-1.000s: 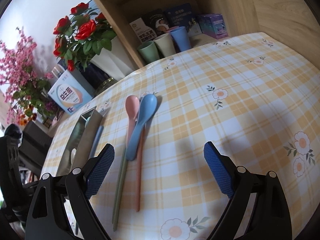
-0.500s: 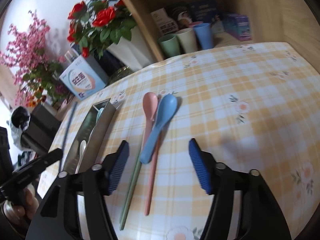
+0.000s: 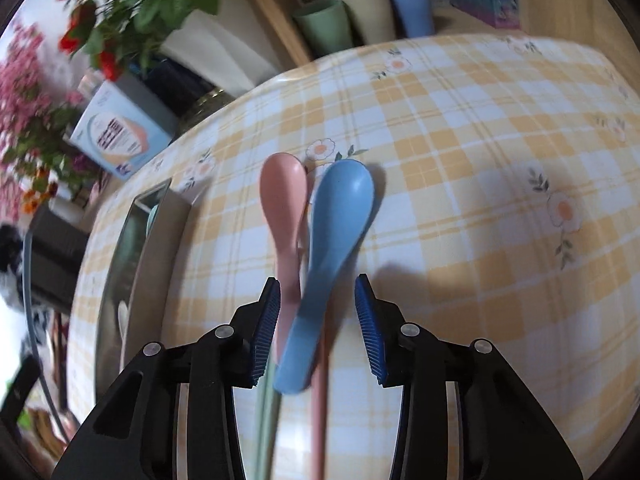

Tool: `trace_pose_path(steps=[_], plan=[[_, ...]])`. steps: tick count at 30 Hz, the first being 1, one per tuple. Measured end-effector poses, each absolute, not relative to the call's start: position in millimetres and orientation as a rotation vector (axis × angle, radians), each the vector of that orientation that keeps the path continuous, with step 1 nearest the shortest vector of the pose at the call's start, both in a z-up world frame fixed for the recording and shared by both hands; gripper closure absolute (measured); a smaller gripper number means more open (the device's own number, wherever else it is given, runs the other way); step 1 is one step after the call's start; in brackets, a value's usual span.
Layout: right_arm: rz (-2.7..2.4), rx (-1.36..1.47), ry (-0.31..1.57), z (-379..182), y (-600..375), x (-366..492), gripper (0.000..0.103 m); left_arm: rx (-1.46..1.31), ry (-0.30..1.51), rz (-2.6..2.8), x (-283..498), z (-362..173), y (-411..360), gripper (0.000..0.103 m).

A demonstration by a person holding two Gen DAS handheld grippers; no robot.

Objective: Organize utensils
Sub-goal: 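Lift the blue chopstick toward the tray with the left tool while the right grasps the blue spoon, then lower the blue chopstick into the tray and open the left tool while the right lifts the blue spoon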

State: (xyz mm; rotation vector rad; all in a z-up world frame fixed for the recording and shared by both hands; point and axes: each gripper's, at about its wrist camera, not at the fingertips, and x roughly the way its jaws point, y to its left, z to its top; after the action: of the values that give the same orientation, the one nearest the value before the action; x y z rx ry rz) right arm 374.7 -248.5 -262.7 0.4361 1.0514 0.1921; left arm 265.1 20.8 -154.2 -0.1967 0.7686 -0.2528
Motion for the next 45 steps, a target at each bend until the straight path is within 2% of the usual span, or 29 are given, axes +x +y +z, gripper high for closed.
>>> trace_pose_path(steps=[3,7,13,19,27,35,45], plan=[[0.169,0.483,1.067,-268.6,-245.9,379.3,0.065,-0.208,0.768,-0.252,265.1,-155.1,26.4,0.097],[0.131,0.563,1.074,-273.7,-244.5,381.8,0.072,-0.22,0.767,-0.254,264.1,-156.1,31.0,0.097],[0.11,0.635,1.057,-274.5,-242.8,379.2,0.087,-0.229,0.768,-0.255,263.8,-156.3,33.4,0.097],[0.115,0.587,1.036,-267.5,-239.4,372.5,0.088,-0.233,0.772,-0.257,264.3,-157.1,31.9,0.097],[0.151,0.313,0.966,-247.0,-223.4,340.4,0.088,-0.234,0.787,-0.261,265.1,-160.3,28.7,0.097],[0.156,0.493,0.902,-237.7,-239.0,297.8,0.088,-0.259,0.82,-0.27,269.8,-165.2,28.6,0.097],[0.191,0.556,0.851,-225.9,-247.9,289.7,0.088,-0.313,0.915,-0.277,311.5,-171.5,47.0,0.097]])
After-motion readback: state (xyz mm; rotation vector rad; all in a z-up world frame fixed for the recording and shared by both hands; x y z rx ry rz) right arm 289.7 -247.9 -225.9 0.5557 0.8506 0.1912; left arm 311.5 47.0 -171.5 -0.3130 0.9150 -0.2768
